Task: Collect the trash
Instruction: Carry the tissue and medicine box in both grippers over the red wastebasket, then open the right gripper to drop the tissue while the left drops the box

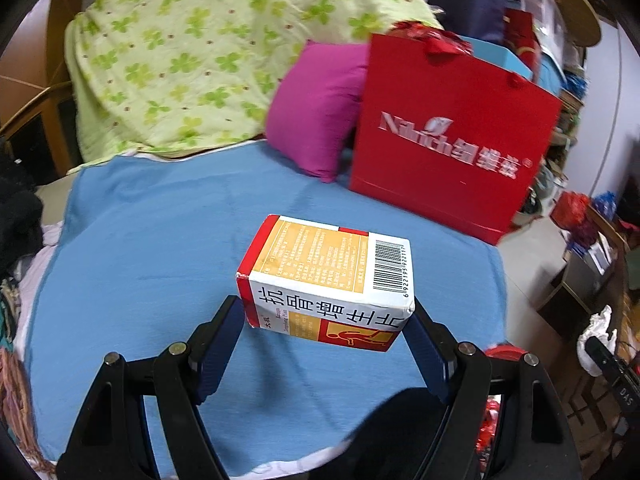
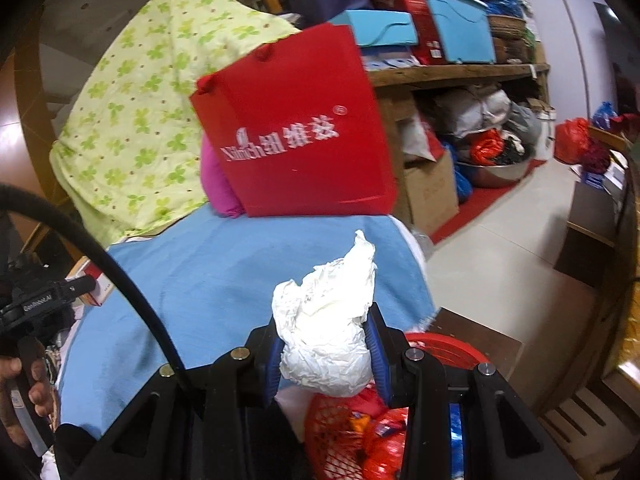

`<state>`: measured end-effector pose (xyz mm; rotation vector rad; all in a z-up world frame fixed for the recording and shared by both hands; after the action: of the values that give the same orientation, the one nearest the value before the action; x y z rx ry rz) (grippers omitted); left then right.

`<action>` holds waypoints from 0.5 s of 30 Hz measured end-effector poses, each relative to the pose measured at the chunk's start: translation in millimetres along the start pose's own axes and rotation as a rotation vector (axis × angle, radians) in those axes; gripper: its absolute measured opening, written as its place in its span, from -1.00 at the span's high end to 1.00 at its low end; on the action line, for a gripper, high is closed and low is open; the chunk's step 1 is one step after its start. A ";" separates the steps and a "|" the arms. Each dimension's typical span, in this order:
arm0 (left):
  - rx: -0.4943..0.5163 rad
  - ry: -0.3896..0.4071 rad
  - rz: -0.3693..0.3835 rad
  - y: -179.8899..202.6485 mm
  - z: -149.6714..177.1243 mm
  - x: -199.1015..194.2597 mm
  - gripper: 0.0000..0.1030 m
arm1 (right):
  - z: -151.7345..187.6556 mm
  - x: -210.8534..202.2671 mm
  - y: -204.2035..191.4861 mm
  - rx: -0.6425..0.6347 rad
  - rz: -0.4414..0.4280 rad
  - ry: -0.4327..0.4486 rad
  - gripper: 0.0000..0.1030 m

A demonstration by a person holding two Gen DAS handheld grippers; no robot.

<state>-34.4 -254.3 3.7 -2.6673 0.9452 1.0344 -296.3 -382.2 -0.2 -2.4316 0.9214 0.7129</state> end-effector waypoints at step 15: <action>0.140 -0.085 0.163 111.8 34.5 24.8 -0.56 | 35.3 25.2 67.7 0.056 0.103 -0.110 0.24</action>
<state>-106.5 -344.5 -27.1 -2.4464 1.1872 1.0610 -338.3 -420.3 -57.2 -2.2854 1.0150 0.8372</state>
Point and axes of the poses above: each gripper's, at about its wrist camera, not at the fingertips, and x roughly the way its jaws point, y to its right, z to its underside, the point moved 7 cm from there along x, roughly the way its jaws point, and after that the axes turned 6 degrees about z, right-handed, at the moved point
